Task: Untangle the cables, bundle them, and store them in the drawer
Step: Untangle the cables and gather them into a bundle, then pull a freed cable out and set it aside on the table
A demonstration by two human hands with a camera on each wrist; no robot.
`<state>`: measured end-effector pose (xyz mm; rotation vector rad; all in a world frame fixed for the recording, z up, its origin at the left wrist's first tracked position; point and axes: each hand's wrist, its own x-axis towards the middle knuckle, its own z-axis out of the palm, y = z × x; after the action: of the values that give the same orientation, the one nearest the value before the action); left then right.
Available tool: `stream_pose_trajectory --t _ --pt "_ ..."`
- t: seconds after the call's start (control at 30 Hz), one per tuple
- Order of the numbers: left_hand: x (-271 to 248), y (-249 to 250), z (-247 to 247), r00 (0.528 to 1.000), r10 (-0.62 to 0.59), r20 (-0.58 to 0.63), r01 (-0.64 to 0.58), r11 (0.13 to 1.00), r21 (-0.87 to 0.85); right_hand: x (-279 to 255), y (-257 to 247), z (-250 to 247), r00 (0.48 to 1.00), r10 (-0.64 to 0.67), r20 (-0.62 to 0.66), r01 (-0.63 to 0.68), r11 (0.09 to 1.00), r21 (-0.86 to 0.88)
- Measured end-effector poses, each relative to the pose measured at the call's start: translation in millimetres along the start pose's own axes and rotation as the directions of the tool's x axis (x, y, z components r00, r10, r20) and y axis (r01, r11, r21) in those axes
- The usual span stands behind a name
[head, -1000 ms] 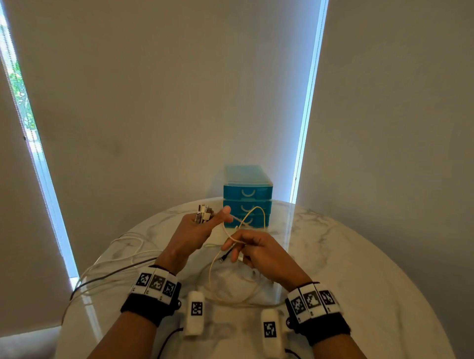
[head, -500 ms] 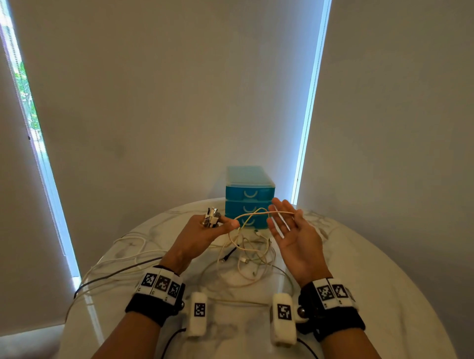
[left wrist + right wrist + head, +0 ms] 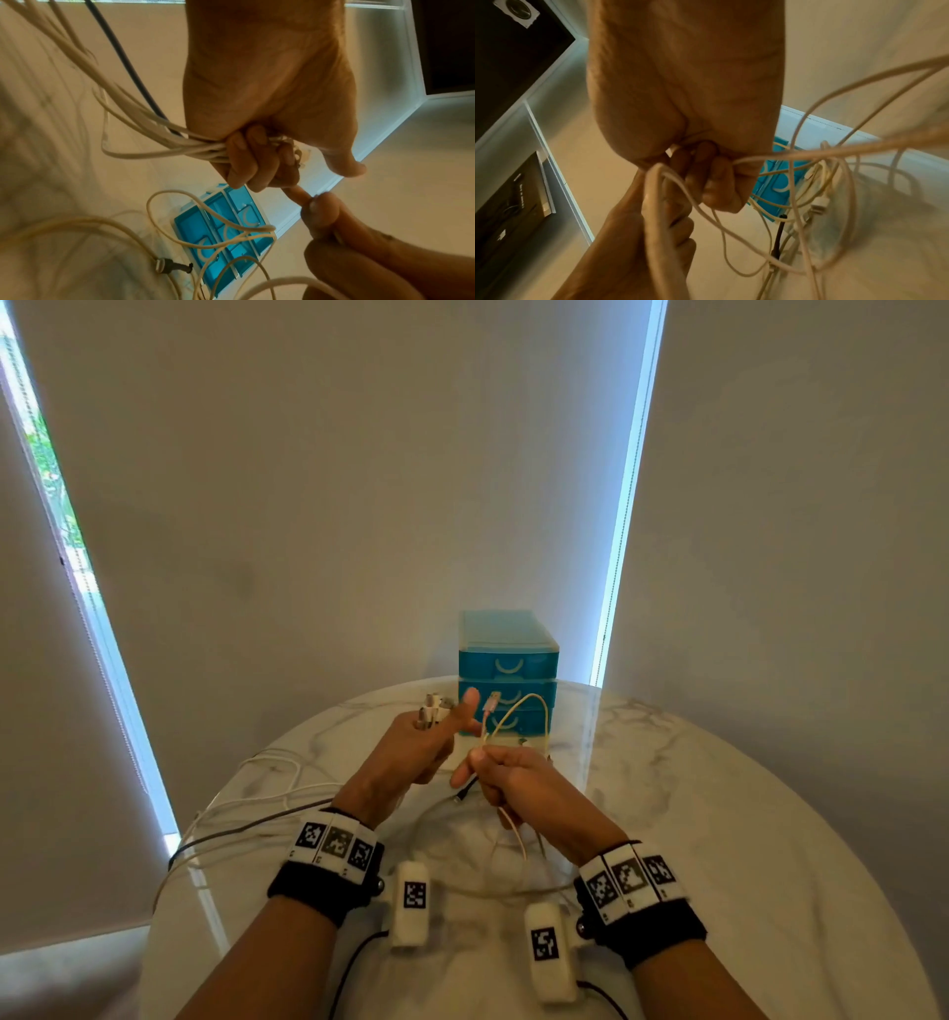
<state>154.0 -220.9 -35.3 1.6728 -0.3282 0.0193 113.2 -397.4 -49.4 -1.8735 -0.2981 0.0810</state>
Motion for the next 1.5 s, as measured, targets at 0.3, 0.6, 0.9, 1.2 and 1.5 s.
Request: stream_pose_trajectory --t 0.3,0.6,0.9,1.2,1.5 --pt "11 -4 -2 0.949 0.091 -0.302 -0.145 0.976 -0.164 -3 3 1 0.996 0.005 0.085 -0.008 1.000 0.031" --pt "22 -22 -66 0.749 -0.239 -0.618 -0.388 0.598 -0.701 1 10 -46 0.947 -0.039 -0.320 0.229 0.778 0.584" --pt "4 7 -22 0.989 0.028 -0.144 -0.055 0.980 -0.189 -1 6 -30 0.935 -0.079 -0.346 0.212 0.906 0.367" --pt "-6 12 -8 0.993 0.002 0.119 -0.025 0.982 0.186 1 5 -20 0.919 -0.005 -0.393 0.175 0.901 0.397" --pt "18 -6 -24 0.918 -0.053 -0.392 -0.148 0.873 -0.464 -5 4 -22 0.997 -0.064 0.038 0.033 0.839 0.543"
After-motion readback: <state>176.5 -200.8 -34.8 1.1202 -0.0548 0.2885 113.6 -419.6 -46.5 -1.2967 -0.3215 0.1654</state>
